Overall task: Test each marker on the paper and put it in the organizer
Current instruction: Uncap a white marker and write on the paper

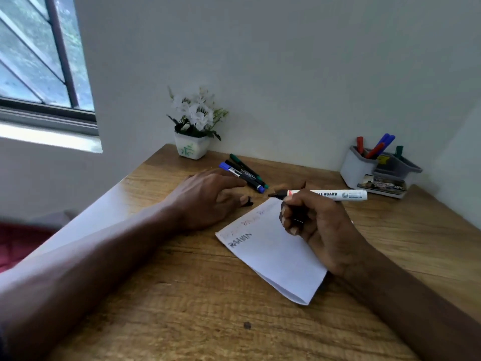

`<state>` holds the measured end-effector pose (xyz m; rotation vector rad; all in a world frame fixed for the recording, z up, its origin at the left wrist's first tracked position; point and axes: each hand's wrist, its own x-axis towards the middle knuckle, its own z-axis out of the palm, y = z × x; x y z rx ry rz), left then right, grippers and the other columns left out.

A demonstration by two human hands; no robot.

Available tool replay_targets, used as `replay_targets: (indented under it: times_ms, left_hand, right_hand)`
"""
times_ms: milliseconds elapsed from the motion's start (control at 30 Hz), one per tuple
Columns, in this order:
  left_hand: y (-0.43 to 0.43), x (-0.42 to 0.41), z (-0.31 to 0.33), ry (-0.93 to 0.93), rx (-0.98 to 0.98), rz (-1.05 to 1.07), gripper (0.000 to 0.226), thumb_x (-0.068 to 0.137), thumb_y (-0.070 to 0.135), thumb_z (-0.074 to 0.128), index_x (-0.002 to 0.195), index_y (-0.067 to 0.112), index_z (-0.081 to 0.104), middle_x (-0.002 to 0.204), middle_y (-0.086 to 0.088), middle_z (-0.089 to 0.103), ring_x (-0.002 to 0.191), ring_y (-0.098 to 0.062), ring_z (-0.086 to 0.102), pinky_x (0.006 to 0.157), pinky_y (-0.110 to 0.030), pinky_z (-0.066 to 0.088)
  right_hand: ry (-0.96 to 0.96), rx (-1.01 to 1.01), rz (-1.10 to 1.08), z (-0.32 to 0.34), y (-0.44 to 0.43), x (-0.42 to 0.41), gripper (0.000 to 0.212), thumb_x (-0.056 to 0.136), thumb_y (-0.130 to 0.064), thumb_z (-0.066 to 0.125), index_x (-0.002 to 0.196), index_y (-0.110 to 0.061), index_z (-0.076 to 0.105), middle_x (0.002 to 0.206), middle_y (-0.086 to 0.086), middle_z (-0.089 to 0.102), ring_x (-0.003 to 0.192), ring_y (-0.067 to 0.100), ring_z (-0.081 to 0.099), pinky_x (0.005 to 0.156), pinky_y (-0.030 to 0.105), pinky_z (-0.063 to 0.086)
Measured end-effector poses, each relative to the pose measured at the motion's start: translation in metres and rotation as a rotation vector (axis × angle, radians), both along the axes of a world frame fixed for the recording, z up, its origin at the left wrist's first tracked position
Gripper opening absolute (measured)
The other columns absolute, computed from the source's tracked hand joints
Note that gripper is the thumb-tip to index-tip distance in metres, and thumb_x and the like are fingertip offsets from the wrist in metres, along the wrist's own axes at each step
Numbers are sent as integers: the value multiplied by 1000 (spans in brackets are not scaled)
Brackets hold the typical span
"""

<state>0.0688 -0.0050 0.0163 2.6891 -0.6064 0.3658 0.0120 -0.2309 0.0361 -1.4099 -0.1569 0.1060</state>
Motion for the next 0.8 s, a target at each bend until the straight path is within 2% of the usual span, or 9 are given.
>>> replay_targets:
  times_ms: [100, 167, 233, 333, 400, 467, 567, 633, 800]
  left_hand:
    - [-2, -2, 2, -32, 22, -29, 44, 94, 58, 56, 133, 38, 62, 144, 11, 55, 131, -11, 51, 106, -41, 46]
    - [-3, -3, 4, -39, 25, -37, 34, 93, 52, 61, 125, 41, 67, 138, 14, 59, 126, -8, 52, 103, -38, 48]
    - [-3, -4, 4, -57, -15, -33, 27, 92, 47, 66, 118, 43, 70, 130, 17, 64, 118, -4, 57, 98, -38, 51]
    - [-3, -6, 5, -53, -263, -13, 27, 91, 40, 69, 118, 42, 71, 116, 21, 71, 105, 1, 65, 91, -40, 56]
    - [-6, -10, 6, 28, -526, -119, 25, 93, 31, 70, 117, 35, 73, 111, 16, 75, 103, -6, 69, 90, -42, 56]
    - [-12, -18, 9, 90, -685, -240, 22, 93, 27, 71, 114, 29, 75, 110, 6, 76, 104, -16, 70, 87, -41, 55]
    - [-18, -26, 10, 110, -758, -318, 25, 89, 36, 70, 112, 29, 76, 109, 0, 76, 103, -23, 70, 85, -43, 55]
    - [-18, -28, 11, 121, -767, -336, 26, 87, 39, 69, 110, 30, 77, 107, 0, 77, 100, -21, 70, 82, -36, 54]
    - [-20, -32, 12, 191, -808, -387, 29, 86, 38, 70, 111, 25, 77, 106, -3, 77, 95, -17, 69, 77, -26, 54]
  right_hand:
    - [-14, 123, 82, 4, -5, 3, 28, 89, -13, 54, 97, -7, 79, 70, 9, 66, 64, 17, 62, 50, 24, 49]
    - [-29, 176, 153, 5, -10, 4, 38, 86, -28, 53, 105, -8, 79, 76, 10, 69, 67, 16, 63, 53, 25, 49]
    - [-32, 193, 172, 6, -14, 5, 44, 89, -33, 51, 112, -5, 76, 79, 11, 70, 69, 16, 63, 55, 26, 49]
    - [15, 230, 123, 8, -15, 5, 39, 78, -32, 56, 101, -7, 76, 77, 12, 71, 64, 16, 62, 54, 26, 50]
    - [47, 239, 91, 8, -15, 5, 29, 80, -29, 58, 91, -8, 73, 74, 12, 71, 60, 16, 61, 53, 26, 50]
    - [55, 232, 67, 8, -16, 4, 26, 88, -25, 54, 81, -9, 74, 72, 11, 70, 58, 16, 59, 53, 27, 49]
    - [33, 205, 55, 9, -15, 2, 40, 92, -23, 51, 65, -16, 79, 69, 10, 69, 57, 15, 59, 54, 27, 49]
    - [24, 189, 54, 9, -14, 1, 42, 93, -22, 50, 63, -19, 79, 68, 10, 70, 57, 15, 60, 53, 26, 49]
    - [23, 156, 24, 7, -13, 1, 25, 94, -19, 52, 83, -10, 72, 70, 12, 70, 58, 16, 60, 51, 26, 49]
